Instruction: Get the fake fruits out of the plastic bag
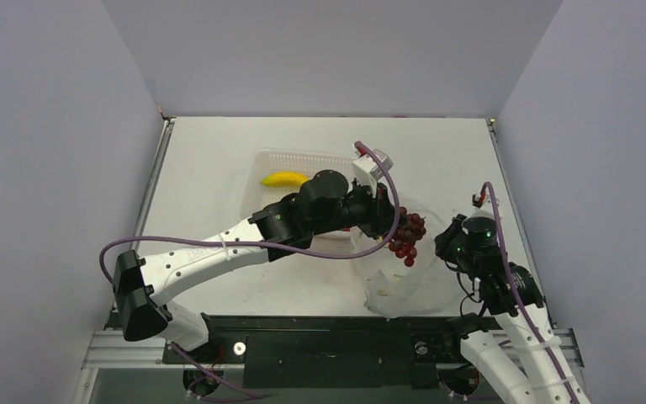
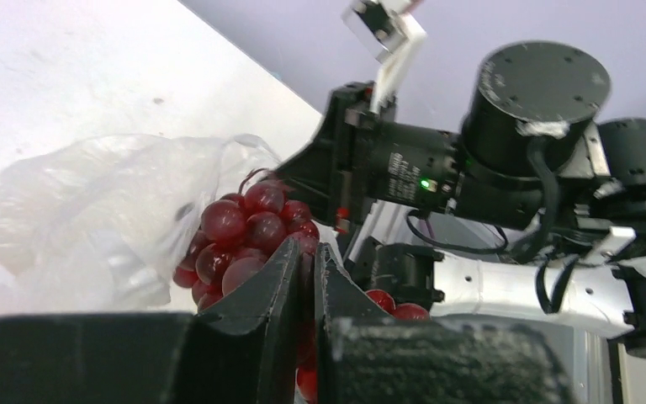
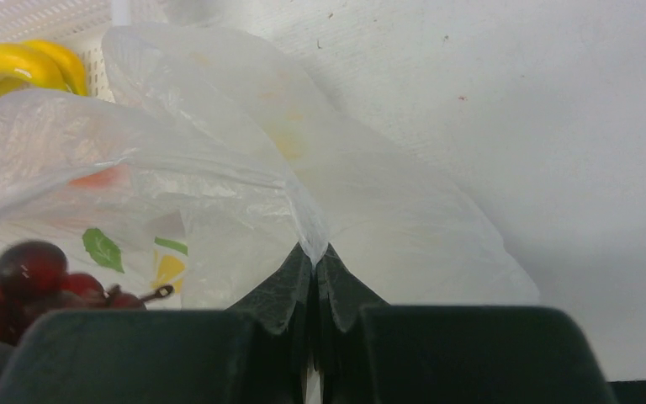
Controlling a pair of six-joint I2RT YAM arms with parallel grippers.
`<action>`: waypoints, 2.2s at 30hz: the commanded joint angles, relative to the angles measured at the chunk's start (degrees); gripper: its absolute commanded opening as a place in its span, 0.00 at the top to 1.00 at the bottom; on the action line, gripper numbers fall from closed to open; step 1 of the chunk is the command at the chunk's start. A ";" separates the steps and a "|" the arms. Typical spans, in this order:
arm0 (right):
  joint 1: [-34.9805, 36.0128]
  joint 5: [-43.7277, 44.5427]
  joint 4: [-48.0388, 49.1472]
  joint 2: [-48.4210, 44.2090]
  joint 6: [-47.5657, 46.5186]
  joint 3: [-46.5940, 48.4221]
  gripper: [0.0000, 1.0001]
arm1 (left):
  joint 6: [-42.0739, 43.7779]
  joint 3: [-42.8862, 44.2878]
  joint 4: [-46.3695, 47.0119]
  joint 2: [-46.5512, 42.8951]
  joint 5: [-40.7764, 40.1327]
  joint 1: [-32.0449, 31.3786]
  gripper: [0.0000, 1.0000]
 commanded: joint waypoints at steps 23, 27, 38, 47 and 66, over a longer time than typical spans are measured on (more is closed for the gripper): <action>-0.11 36.62 -5.53 -0.16 5.18 9.45 1.00 | -5.67 -9.76 2.30 -16.51 4.34 15.81 1.00; -0.16 34.22 -4.36 -1.22 5.13 7.85 1.00 | -5.85 -10.90 -1.04 -15.30 1.20 20.04 1.00; -0.10 32.10 -4.15 -1.30 4.13 6.67 1.00 | -6.06 -7.25 1.28 3.25 2.20 29.31 1.00; -0.14 30.52 -3.04 0.03 3.47 5.82 1.00 | -7.02 -2.26 3.92 17.10 -0.28 30.15 0.80; -0.11 25.03 -2.09 1.06 3.13 5.62 1.00 | 1.29 -5.10 1.84 3.15 1.20 31.24 0.26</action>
